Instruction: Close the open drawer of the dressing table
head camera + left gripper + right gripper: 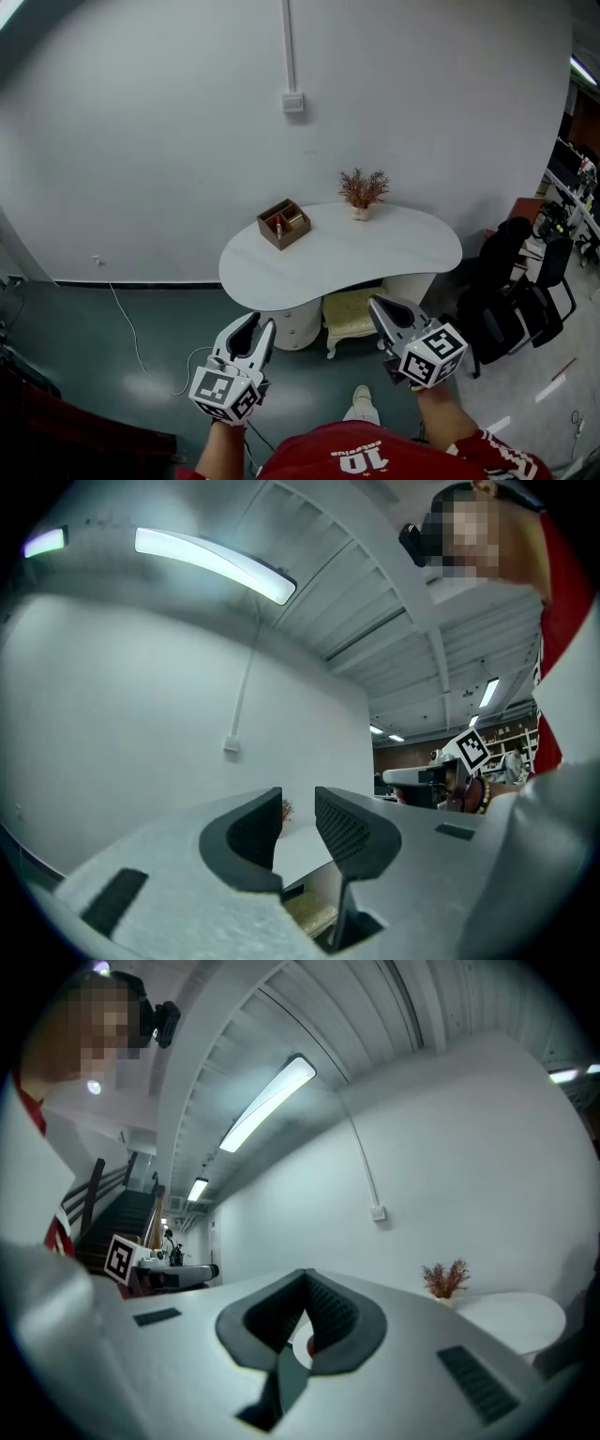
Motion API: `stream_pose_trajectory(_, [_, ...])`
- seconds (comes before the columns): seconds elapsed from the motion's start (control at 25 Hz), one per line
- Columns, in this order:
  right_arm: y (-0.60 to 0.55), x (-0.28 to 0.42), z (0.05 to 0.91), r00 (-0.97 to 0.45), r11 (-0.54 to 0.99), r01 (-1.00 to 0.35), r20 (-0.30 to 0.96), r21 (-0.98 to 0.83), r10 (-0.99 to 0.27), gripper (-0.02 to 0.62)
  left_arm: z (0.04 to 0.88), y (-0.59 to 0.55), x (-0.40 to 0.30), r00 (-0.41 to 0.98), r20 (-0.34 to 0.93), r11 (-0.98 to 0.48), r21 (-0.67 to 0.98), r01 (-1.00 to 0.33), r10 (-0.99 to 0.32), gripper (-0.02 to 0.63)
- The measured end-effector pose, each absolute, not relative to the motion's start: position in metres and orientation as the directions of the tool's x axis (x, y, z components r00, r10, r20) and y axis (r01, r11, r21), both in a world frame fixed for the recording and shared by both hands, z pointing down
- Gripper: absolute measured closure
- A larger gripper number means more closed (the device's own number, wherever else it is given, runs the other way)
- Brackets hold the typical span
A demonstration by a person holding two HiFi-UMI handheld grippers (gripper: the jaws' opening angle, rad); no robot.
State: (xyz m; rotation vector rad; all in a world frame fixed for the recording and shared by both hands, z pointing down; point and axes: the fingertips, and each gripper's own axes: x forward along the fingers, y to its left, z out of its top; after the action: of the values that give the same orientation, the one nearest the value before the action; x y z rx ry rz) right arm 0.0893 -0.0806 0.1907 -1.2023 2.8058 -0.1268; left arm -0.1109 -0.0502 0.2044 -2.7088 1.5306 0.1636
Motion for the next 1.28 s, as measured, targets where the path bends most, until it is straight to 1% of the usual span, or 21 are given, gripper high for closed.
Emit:
stream_pose_trajectory(0.12, [-0.075,0.084,0.194,-0.691,0.692,-0.713,-0.057,-0.109,-0.721,0.589,0.206,-0.046,-0.113,0.503,-0.101,-0.508,0.022,-0.861,-0.858,0.533])
stream_pose_trajectory(0.24, [-0.07,0.082,0.196,-0.692,0.694,-0.713,-0.057,-0.099,-0.72,0.59,0.202,-0.043,-0.112,0.484,-0.131,-0.492,0.032,-0.87,-0.865,0.574])
stream_pose_trajectory(0.48, [-0.067,0.079,0.193,-0.691,0.693,-0.716,-0.059,-0.082,-0.72,0.59,0.197,-0.044,-0.108,0.483,-0.144,-0.492,0.035,-0.87,-0.864,0.607])
stream_pose_trajectory(1.0, [-0.068,0.088,0.198,-0.647,0.649,-0.757,-0.059,-0.074,-0.761,0.591,0.21,-0.047,-0.109,0.47,-0.151,-0.483,0.063,-0.873,-0.869,0.607])
stream_pose_trajectory(1.16, [-0.069,0.091,0.201,-0.639,0.641,-0.764,-0.053,-0.076,-0.768,0.591,0.217,-0.048,-0.11,0.47,-0.136,-0.481,0.07,-0.874,-0.872,0.607])
stream_pose_trajectory(1.28, [-0.069,0.09,0.205,-0.64,0.641,-0.764,-0.043,-0.077,-0.768,0.591,0.22,-0.048,-0.11,0.467,-0.116,-0.474,0.04,-0.88,-0.877,0.607])
